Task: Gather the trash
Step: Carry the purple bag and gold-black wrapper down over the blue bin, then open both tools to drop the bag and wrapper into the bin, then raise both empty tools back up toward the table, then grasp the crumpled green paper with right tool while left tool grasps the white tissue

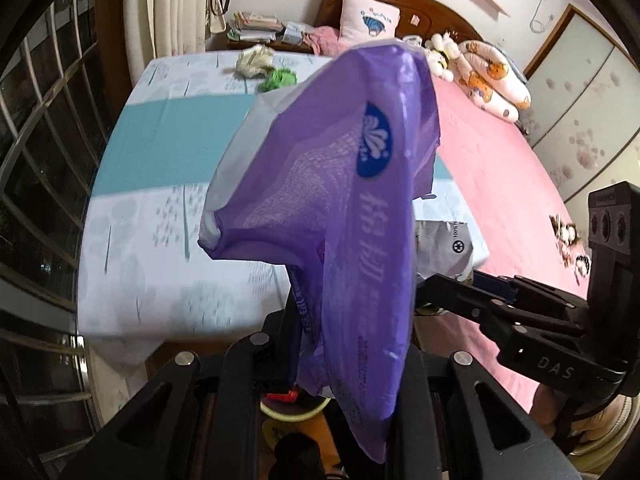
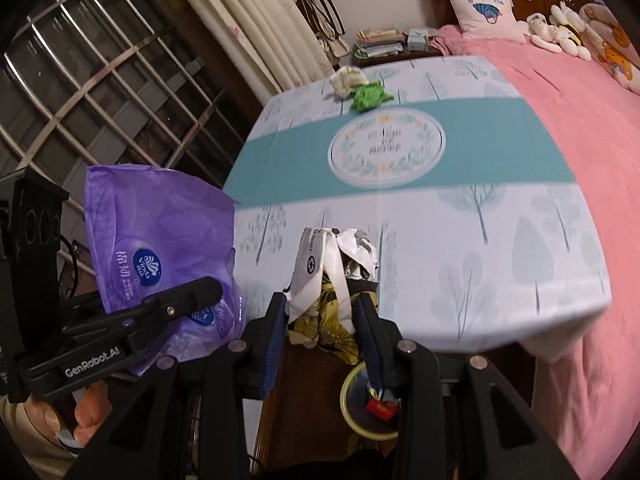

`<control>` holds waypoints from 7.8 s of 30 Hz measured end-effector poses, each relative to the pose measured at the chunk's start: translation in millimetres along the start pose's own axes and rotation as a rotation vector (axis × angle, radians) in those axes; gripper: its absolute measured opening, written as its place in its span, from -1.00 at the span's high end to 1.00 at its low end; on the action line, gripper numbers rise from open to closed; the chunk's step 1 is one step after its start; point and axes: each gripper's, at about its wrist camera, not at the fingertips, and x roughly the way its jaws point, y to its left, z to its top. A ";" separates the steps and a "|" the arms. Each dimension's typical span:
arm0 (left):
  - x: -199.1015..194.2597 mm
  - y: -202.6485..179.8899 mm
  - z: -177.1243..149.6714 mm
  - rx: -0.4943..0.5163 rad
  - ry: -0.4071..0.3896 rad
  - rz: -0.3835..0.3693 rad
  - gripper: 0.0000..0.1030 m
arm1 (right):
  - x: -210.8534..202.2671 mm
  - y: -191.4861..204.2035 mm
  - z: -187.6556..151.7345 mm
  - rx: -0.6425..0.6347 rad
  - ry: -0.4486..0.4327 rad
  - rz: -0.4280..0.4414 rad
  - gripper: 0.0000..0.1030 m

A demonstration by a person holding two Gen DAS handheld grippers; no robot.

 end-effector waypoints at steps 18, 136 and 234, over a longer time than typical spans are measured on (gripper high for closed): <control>76.5 -4.0 -103.7 -0.050 0.203 0.038 0.66 | 58.9 -37.7 -99.3 0.058 0.238 -0.050 0.32; -59.3 19.1 58.8 -0.044 -0.229 0.280 -0.75 | -15.1 20.1 92.0 -0.158 -0.173 -0.131 0.07; 296.0 80.7 412.4 -0.268 0.031 0.150 0.15 | 254.6 -176.0 357.3 0.015 -0.009 -0.006 0.06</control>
